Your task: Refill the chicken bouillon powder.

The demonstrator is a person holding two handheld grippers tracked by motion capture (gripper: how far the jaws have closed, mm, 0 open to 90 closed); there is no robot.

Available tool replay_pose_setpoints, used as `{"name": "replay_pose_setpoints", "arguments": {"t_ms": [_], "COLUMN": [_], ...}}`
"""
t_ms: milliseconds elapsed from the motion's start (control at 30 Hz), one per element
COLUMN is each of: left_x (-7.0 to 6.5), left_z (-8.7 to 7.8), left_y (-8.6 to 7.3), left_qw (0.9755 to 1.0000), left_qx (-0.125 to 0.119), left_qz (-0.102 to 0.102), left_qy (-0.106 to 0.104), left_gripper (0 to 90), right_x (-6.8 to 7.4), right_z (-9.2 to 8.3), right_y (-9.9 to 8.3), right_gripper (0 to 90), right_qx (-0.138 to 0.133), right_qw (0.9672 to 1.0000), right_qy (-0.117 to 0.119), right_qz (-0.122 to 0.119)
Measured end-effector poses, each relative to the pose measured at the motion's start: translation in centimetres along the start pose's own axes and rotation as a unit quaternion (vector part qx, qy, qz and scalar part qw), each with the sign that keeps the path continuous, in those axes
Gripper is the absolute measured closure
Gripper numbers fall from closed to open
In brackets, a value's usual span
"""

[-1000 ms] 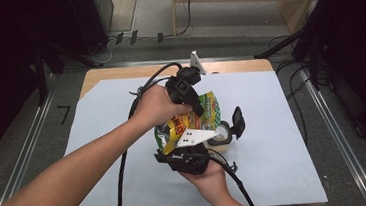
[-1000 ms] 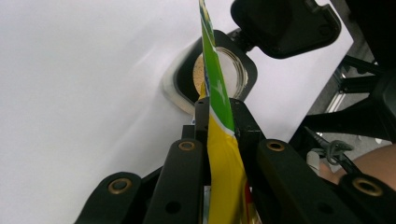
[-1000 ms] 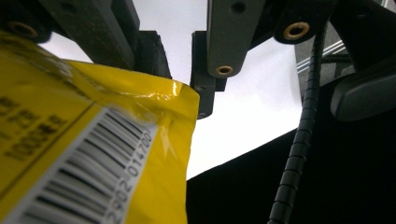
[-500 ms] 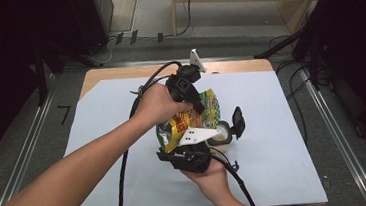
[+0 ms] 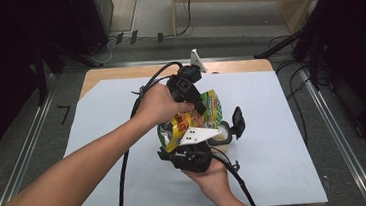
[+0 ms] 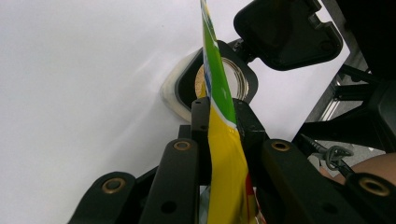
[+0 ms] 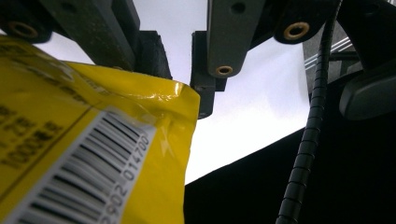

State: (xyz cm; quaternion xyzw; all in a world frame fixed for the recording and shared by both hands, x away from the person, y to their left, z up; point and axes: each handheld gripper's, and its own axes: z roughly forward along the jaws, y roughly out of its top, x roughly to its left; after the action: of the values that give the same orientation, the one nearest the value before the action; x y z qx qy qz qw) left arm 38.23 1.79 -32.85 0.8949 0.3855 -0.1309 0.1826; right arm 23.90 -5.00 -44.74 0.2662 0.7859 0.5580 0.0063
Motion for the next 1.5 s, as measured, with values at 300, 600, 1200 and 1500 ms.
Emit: {"name": "replay_pose_setpoints", "arguments": {"t_ms": [300, 600, 1200, 1500], "left_x": [0.01, -0.01, -0.05, -0.11], "left_z": [0.04, 0.05, 0.01, 0.06], "left_y": [-0.01, 0.04, 0.05, 0.09], "left_qw": [1.0000, 1.0000, 1.0000, 0.9999], "left_qx": [0.000, -0.003, -0.005, -0.005], "left_qz": [0.002, 0.002, 0.001, 0.002], "left_qy": [-0.002, -0.003, -0.003, -0.012], "left_gripper": [81.6, 81.5, 81.0, 80.8], "right_x": [-0.07, -0.14, -0.17, -0.17], "right_z": [-0.01, -0.05, -0.19, -0.22], "right_y": [-0.09, -0.08, 0.00, 0.03], "right_gripper": [79.2, 79.2, 79.2, 79.4], "right_qx": [0.000, 0.000, 0.000, -0.001], "right_qw": [1.0000, 1.0000, 1.0000, 1.0000], "right_qy": [-0.001, -0.003, -0.004, -0.003], "right_qz": [-0.001, -0.002, -0.003, -0.001]}}
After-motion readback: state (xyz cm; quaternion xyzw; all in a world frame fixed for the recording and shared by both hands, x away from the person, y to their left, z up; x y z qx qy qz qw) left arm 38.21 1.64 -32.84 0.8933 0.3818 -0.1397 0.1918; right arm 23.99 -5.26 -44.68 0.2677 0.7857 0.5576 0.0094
